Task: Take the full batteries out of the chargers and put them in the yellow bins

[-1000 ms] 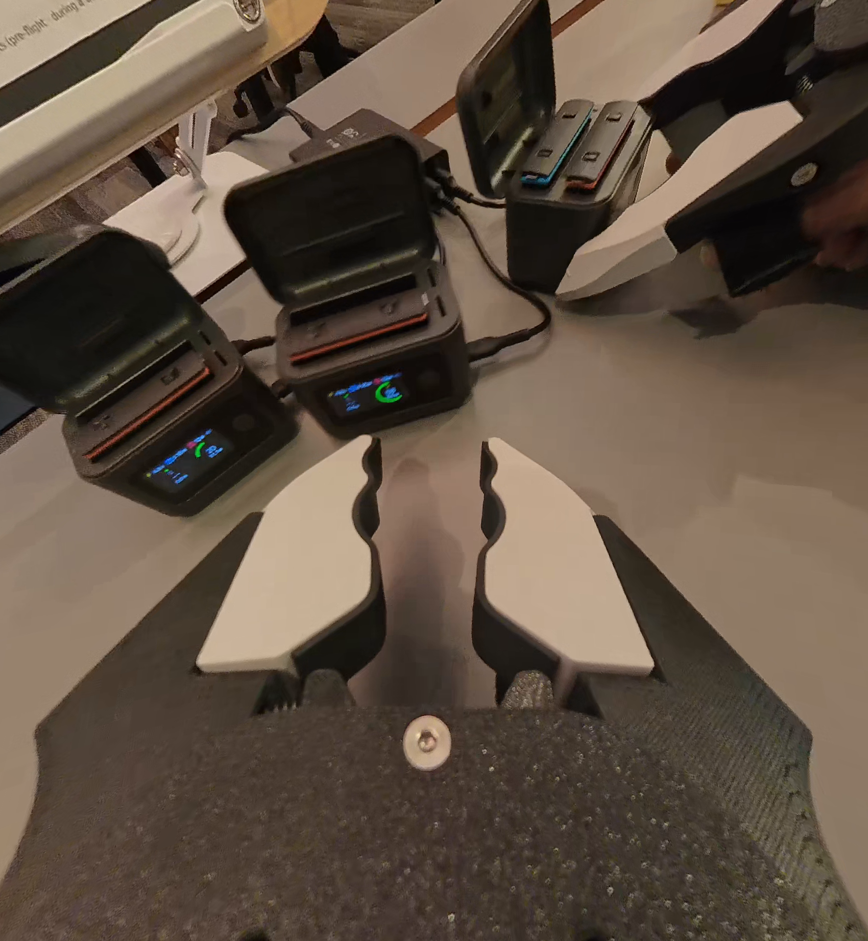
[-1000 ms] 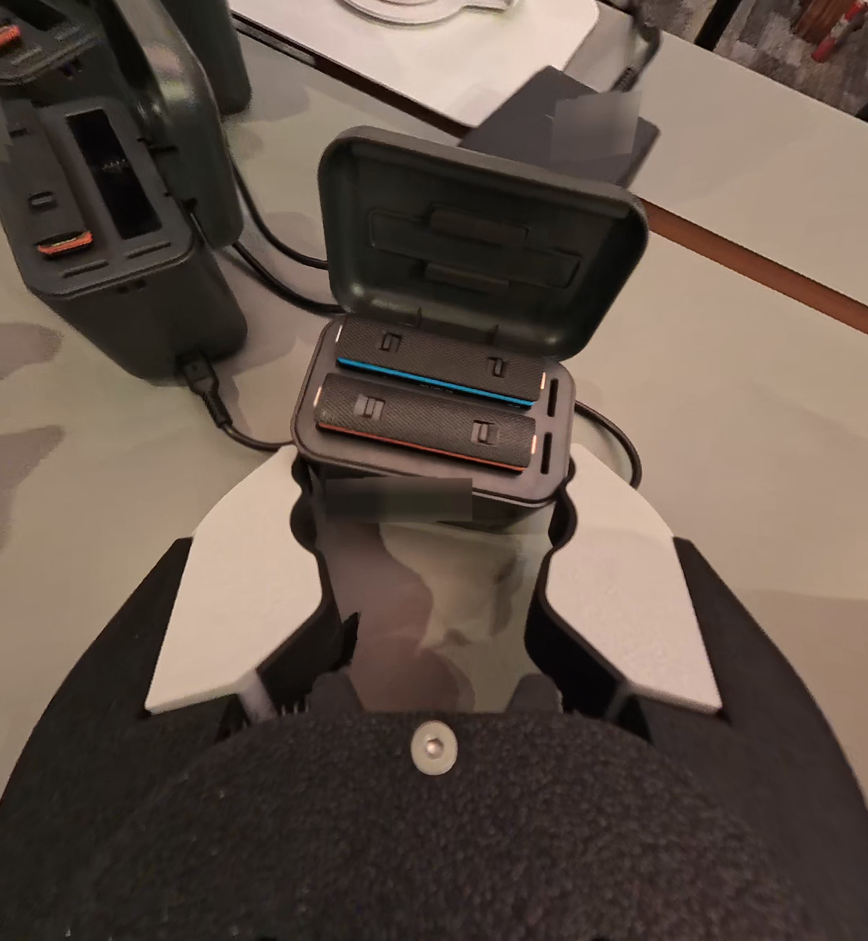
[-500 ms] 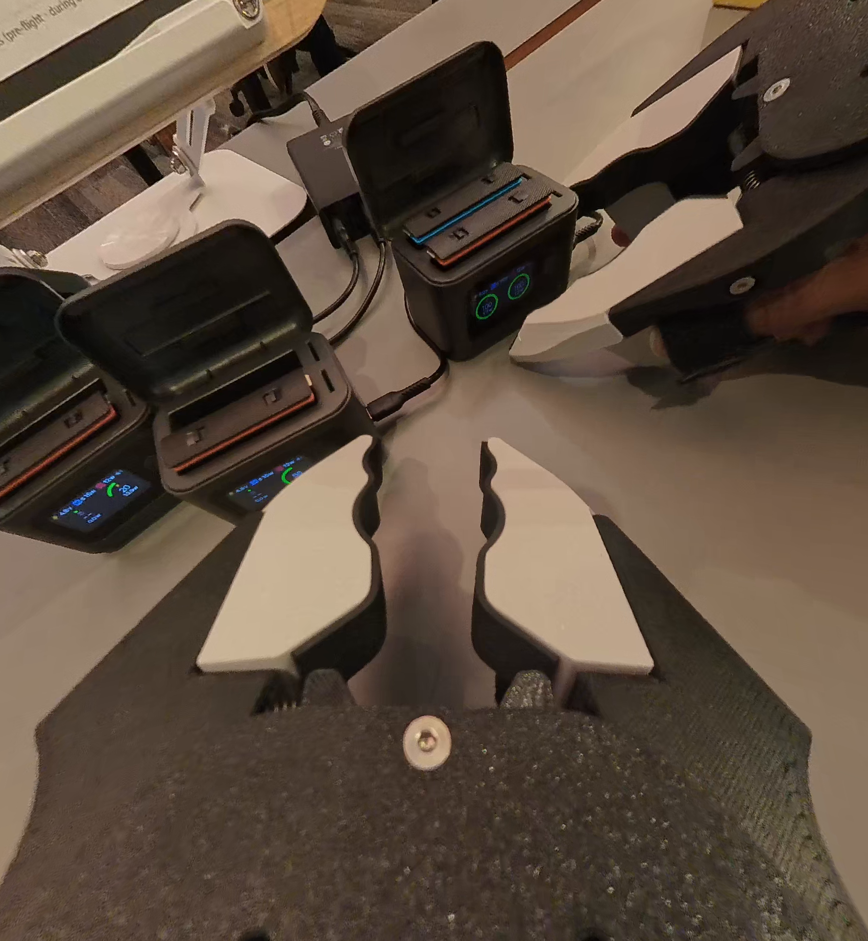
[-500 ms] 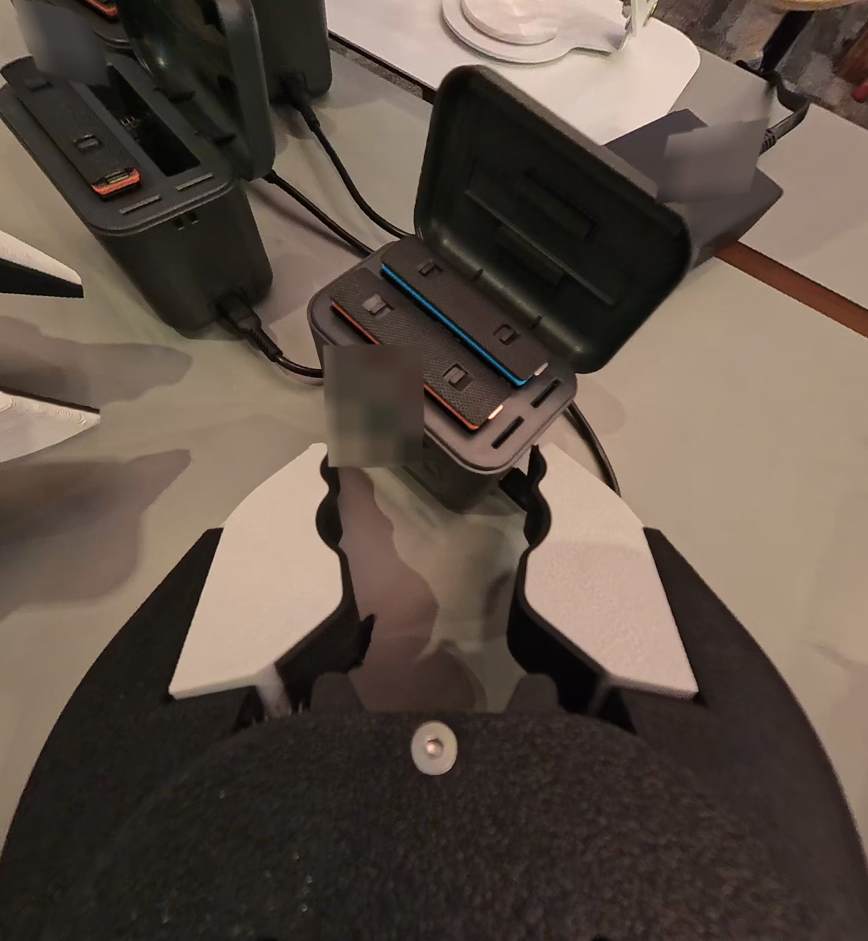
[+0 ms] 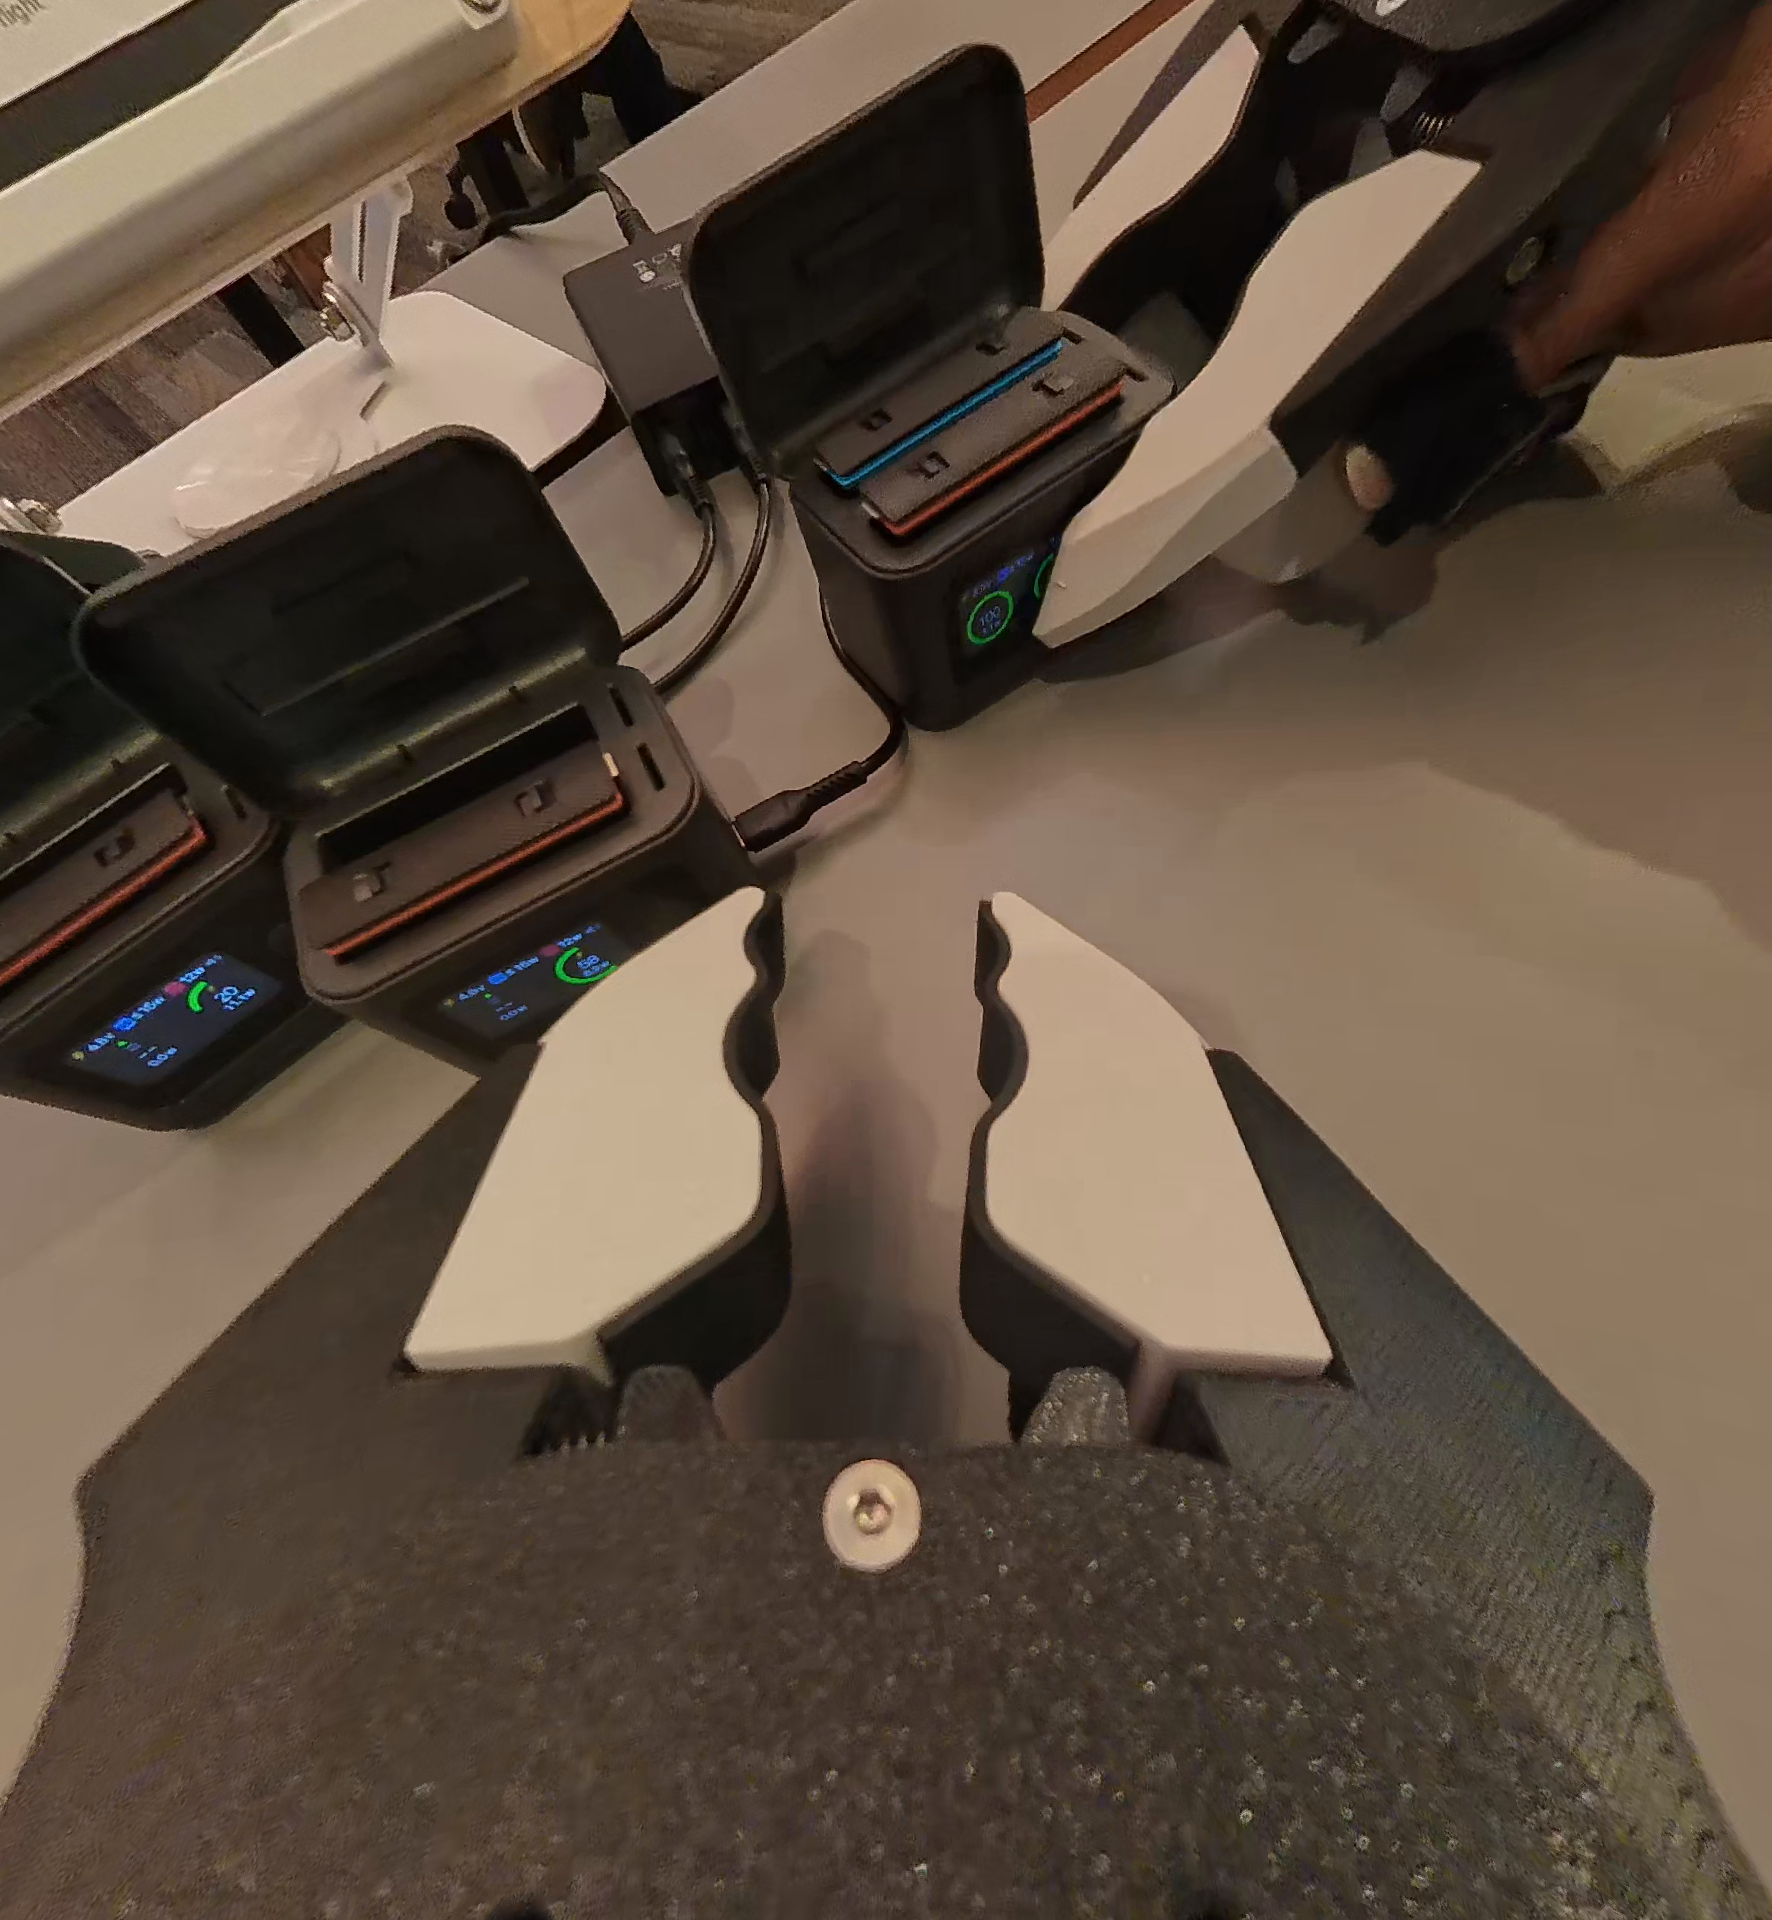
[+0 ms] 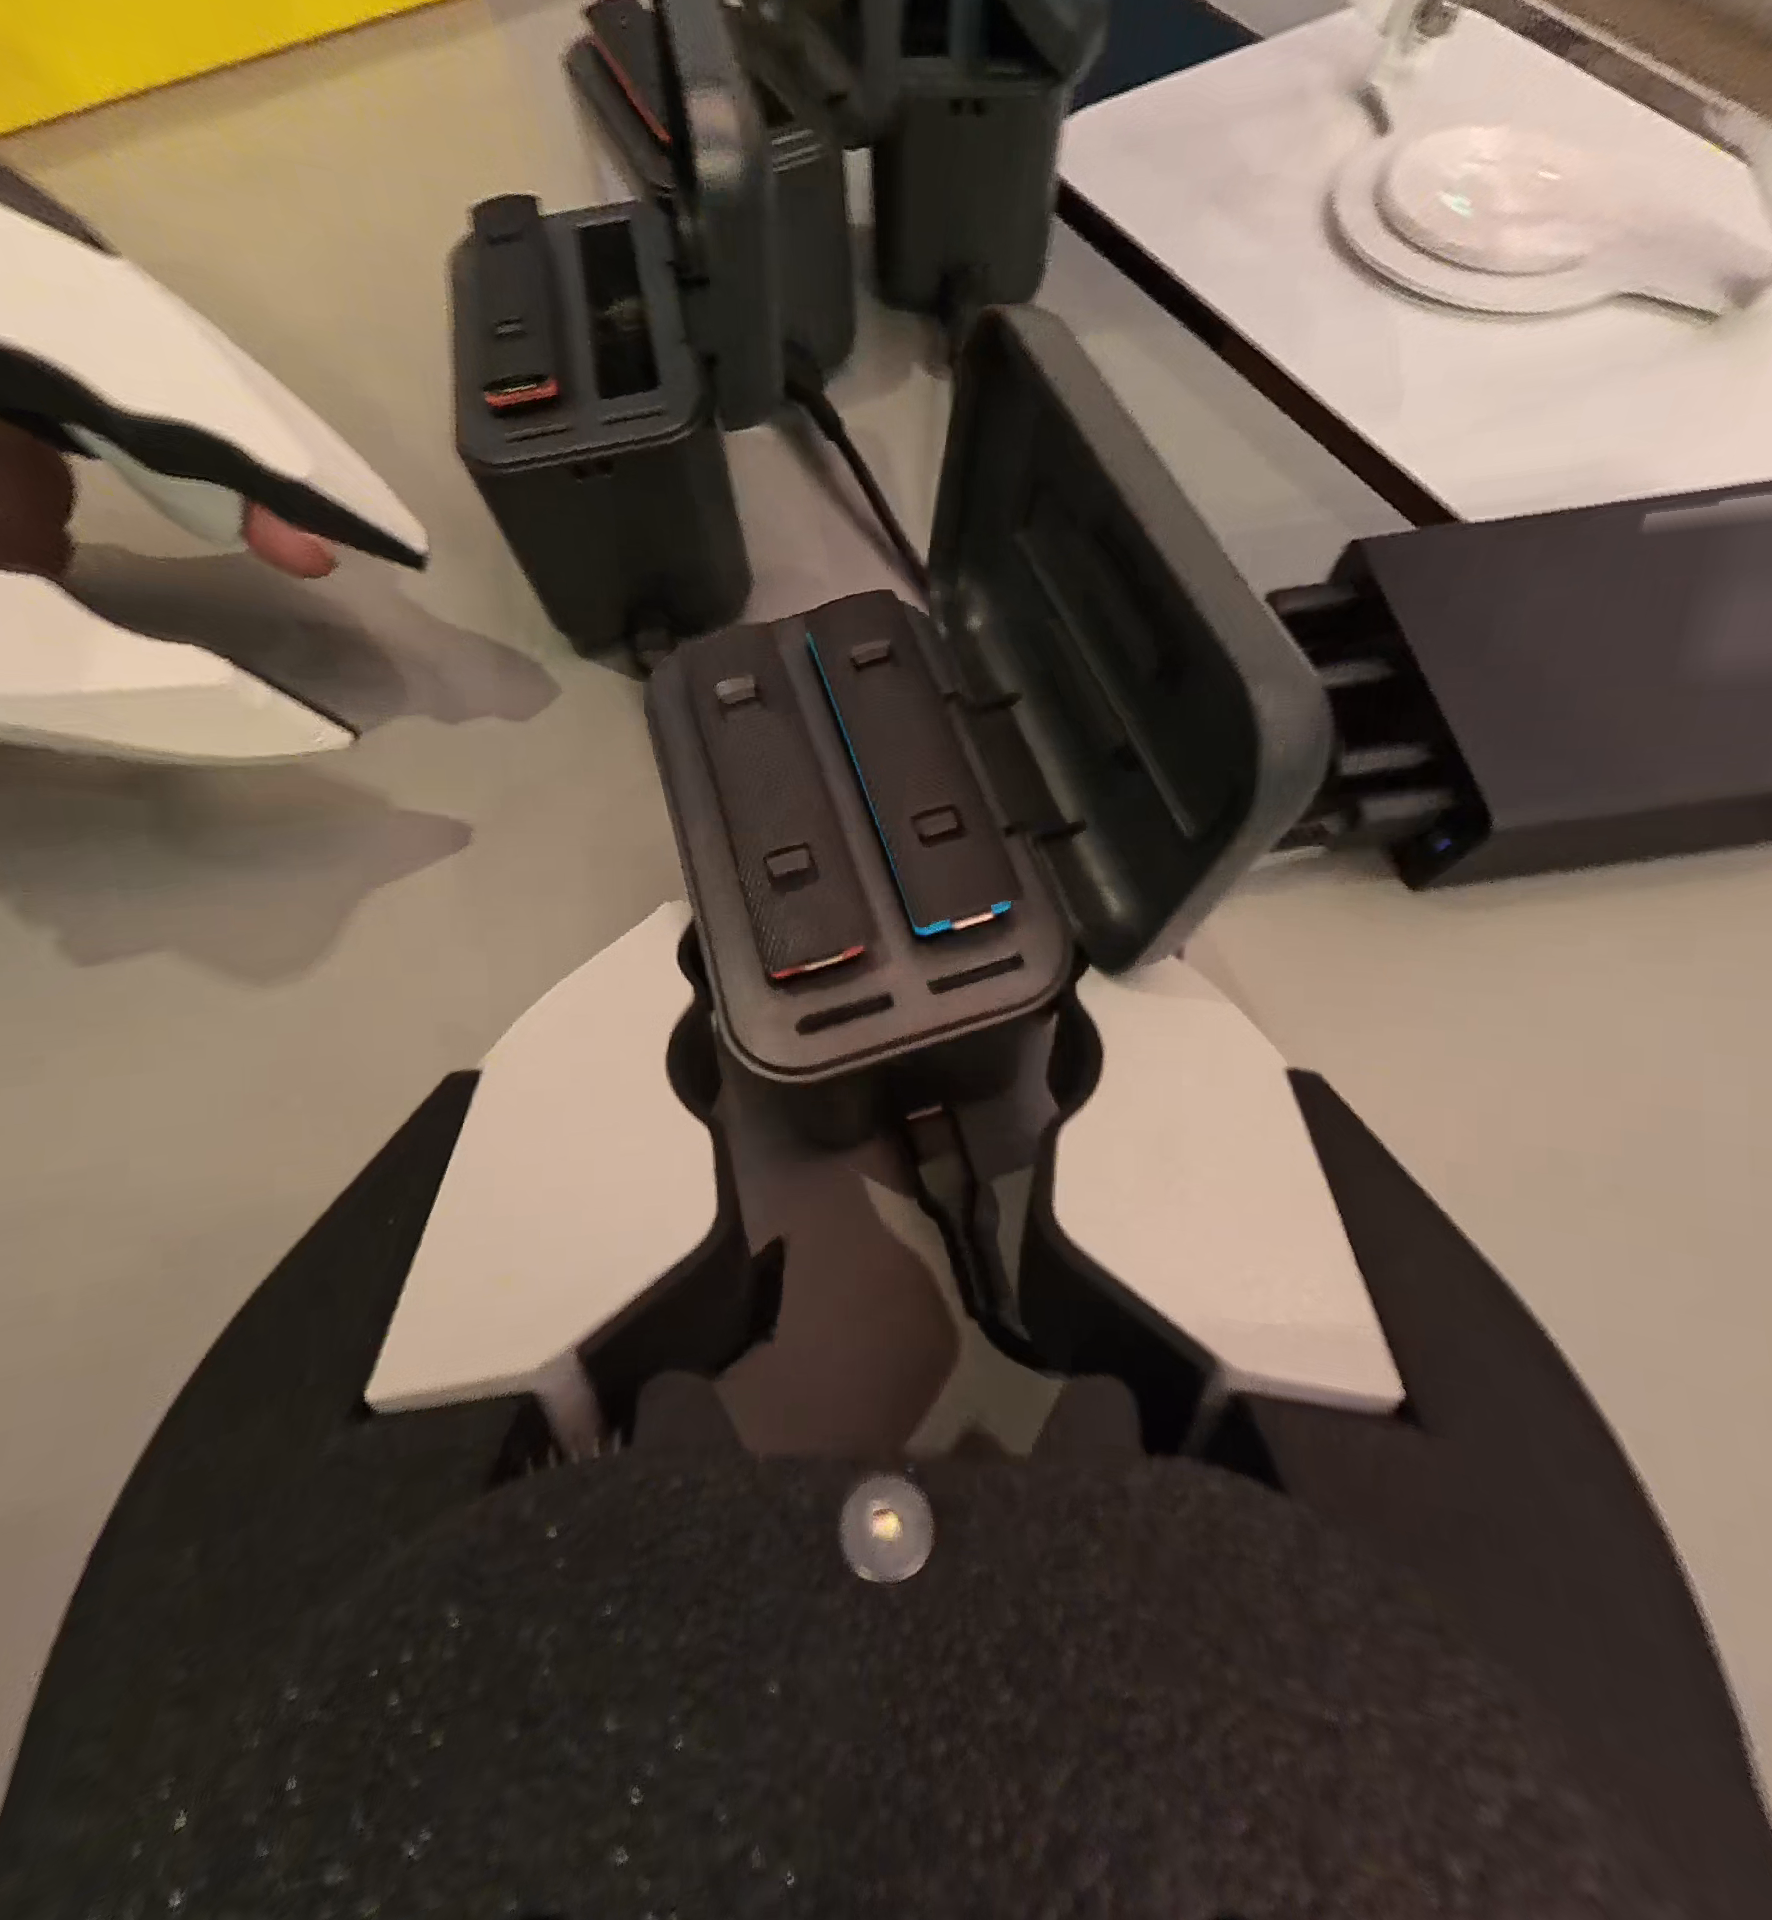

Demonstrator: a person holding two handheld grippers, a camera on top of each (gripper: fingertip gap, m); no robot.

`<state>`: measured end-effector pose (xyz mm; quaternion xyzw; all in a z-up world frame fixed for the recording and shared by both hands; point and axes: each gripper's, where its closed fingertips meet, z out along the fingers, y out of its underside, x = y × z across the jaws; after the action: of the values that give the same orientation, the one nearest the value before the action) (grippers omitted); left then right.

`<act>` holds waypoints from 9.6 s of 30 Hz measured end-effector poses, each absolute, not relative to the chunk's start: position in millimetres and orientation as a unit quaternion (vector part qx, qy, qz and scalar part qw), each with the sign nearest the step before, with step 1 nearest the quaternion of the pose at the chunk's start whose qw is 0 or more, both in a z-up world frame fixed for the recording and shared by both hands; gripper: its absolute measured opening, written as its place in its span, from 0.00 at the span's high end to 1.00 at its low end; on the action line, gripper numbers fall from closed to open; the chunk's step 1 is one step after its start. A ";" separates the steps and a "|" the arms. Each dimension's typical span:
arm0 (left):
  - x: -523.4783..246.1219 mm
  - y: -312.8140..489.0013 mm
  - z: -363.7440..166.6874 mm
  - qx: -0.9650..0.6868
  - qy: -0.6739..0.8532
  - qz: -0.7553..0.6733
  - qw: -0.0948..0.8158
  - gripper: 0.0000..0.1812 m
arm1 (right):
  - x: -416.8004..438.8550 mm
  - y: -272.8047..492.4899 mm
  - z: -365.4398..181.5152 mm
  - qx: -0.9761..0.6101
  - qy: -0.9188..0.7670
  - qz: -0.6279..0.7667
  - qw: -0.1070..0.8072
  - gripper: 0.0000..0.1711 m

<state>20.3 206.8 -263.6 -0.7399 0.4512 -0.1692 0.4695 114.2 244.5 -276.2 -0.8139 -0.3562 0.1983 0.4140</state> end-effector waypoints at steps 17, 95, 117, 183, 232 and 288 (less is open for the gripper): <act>18.9 174.5 -278.3 -0.704 0.544 -0.239 0.389 0.71 | 63.5 176.1 -279.3 -0.731 -0.512 0.290 0.345 0.64; 66.8 165.3 -286.0 -0.723 0.533 -0.226 0.377 0.68 | 69.8 163.2 -235.5 -0.846 -0.129 0.051 0.515 0.66; 65.4 165.8 -289.1 -0.727 0.535 -0.219 0.371 0.68 | 82.7 163.6 -157.6 -0.782 -0.104 0.069 0.610 0.66; 52.8 118.3 -209.2 -0.596 0.538 -0.257 0.538 0.94 | 68.8 101.8 -177.9 -0.644 -0.696 0.004 0.317 0.70; 54.9 124.9 -228.9 -0.620 0.541 -0.234 0.519 0.79 | 364.3 83.6 -133.4 -0.780 -0.586 -0.159 0.149 0.91; 55.4 127.4 -240.4 -0.634 0.540 -0.236 0.501 0.82 | 425.1 54.1 -178.5 -0.854 -0.479 -0.132 0.155 0.94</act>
<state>55.4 127.4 -240.4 -0.6341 0.5398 -0.2355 0.5011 425.1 54.1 -178.5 -0.8540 -0.4788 -0.1321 0.1552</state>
